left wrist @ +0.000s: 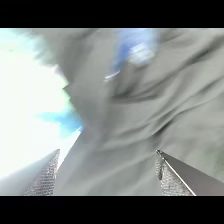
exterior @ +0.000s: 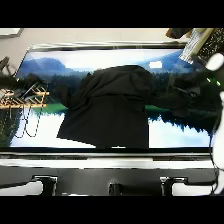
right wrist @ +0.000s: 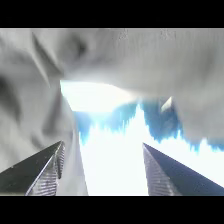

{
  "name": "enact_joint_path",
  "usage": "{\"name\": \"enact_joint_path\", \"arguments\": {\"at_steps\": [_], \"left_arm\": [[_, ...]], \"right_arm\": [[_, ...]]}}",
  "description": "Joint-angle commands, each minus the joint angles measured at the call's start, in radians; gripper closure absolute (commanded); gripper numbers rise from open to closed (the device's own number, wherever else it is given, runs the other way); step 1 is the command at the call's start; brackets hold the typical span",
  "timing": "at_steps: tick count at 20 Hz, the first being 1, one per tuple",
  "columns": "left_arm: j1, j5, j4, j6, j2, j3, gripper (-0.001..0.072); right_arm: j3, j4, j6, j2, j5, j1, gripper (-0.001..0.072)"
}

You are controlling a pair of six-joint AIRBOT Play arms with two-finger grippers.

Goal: Fold the clothes and pants, and hang the long-sleeved shirts on hangers.

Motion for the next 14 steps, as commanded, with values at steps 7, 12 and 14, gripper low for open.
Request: {"name": "enact_joint_path", "arguments": {"at_steps": [7, 12, 14], "left_arm": [[0.07, 0.105, -0.034, 0.127, 0.311, -0.583, 0.0032], [0.069, 0.105, -0.028, 0.159, 0.31, -0.587, 0.0032], [0.069, 0.106, -0.028, 0.159, 0.309, -0.587, 0.0032]], "right_arm": [[-0.883, 0.356, -0.274, 0.251, -0.08, -0.091, 0.0098], [-1.038, 0.425, -0.351, 0.248, -0.204, -0.091, 0.0099], [-1.064, 0.507, -0.397, 0.235, -0.219, -0.084, 0.0114]]}}
